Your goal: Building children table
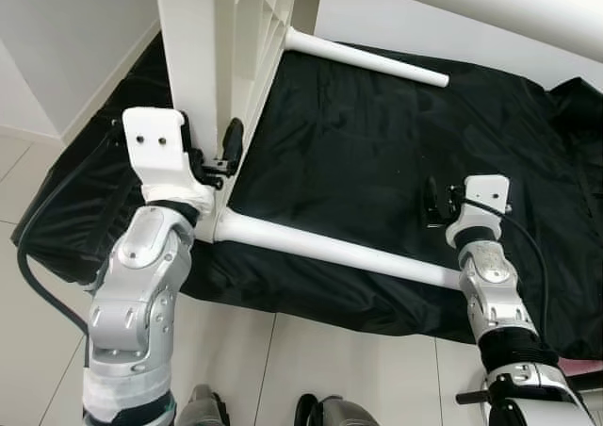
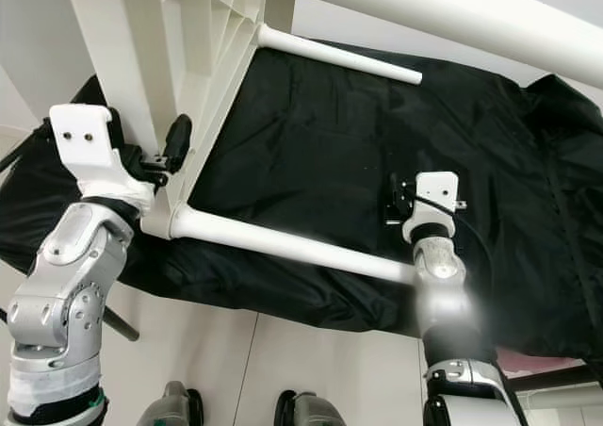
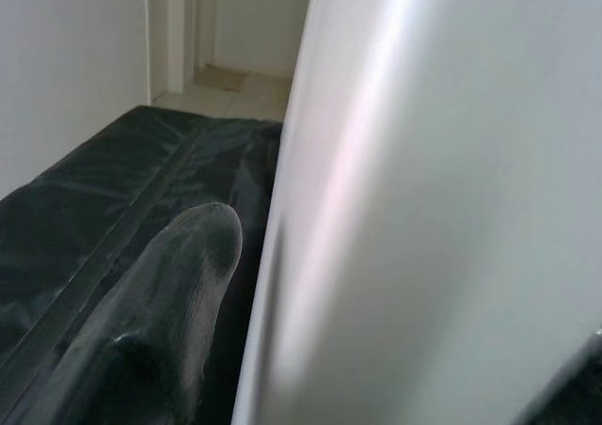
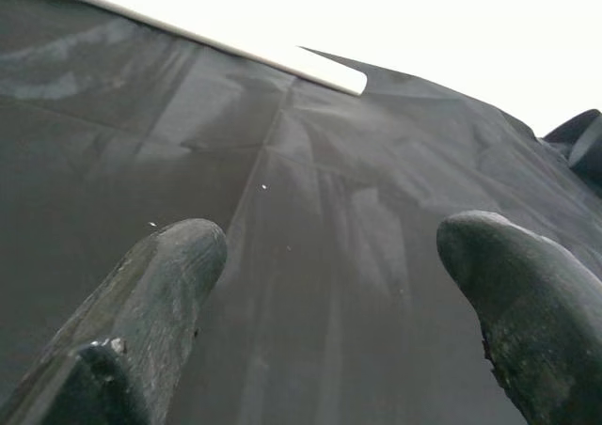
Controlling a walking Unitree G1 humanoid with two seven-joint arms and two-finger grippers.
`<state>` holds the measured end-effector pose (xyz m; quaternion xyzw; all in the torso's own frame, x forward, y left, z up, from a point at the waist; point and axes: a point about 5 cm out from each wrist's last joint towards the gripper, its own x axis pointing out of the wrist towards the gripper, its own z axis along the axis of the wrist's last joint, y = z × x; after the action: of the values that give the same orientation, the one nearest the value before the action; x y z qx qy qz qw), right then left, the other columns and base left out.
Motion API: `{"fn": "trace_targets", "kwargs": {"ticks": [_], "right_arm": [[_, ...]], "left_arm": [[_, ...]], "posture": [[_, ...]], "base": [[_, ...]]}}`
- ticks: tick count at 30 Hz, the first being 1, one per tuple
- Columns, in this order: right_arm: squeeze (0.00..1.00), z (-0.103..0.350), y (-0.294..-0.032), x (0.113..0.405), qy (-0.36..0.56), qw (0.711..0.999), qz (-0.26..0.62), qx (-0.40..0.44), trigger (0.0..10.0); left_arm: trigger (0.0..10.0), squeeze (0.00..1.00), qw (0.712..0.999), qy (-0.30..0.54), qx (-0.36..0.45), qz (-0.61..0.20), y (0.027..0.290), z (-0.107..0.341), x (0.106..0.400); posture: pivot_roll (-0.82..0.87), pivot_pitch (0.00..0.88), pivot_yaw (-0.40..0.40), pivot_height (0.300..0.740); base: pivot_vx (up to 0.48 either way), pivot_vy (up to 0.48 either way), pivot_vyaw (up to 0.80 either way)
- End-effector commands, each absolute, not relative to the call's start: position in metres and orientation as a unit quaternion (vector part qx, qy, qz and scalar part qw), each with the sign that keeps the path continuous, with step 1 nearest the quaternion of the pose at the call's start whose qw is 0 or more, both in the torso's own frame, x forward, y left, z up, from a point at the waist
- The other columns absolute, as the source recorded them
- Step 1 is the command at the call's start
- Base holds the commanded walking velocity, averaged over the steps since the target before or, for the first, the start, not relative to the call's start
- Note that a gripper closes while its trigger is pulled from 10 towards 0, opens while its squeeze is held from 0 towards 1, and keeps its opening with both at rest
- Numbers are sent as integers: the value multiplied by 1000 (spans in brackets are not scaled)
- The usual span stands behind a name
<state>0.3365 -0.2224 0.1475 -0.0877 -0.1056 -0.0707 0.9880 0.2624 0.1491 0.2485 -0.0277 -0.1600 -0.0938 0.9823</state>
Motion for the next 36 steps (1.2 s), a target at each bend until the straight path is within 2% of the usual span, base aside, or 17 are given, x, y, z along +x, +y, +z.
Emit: {"fn": "trace_targets", "kwargs": {"ticks": [1,5,13,22,26,29,33,36], "right_arm": [[0,141,-228,333,-97,988,-81,-85,10000],[0,138,-225,333,-92,989,-77,-84,10000],[0,139,-223,337,-91,990,-73,-80,10000],[0,139,-215,342,-91,991,-61,-77,10000],[0,138,-211,344,-88,992,-52,-76,10000],[0,137,-206,346,-85,992,-41,-78,10000],[0,137,-204,347,-85,993,-36,-77,10000],[0,137,-197,348,-91,992,-24,-84,10000]], "left_arm": [[10000,0,968,-182,-19,-174,141,254,255],[10000,0,956,-174,1,-235,146,249,238],[10000,0,946,-185,19,-265,157,250,220],[10000,0,941,-183,12,-285,162,252,208],[10000,0,936,-179,7,-304,172,254,197],[10000,0,924,-129,8,-359,176,246,182],[10000,0,917,-94,20,-387,176,238,174],[10000,0,897,-3,29,-441,172,213,163]], "posture": [[111,175,-129,740],[125,182,-132,740],[150,186,-140,740],[167,184,-146,740],[189,182,-160,740],[201,176,-168,740],[200,173,-170,740],[196,167,-166,740]], "base": [[0,0,0],[0,0,0],[0,0,0],[0,0,0],[0,0,0],[0,0,0],[0,0,0],[0,0,0]]}}
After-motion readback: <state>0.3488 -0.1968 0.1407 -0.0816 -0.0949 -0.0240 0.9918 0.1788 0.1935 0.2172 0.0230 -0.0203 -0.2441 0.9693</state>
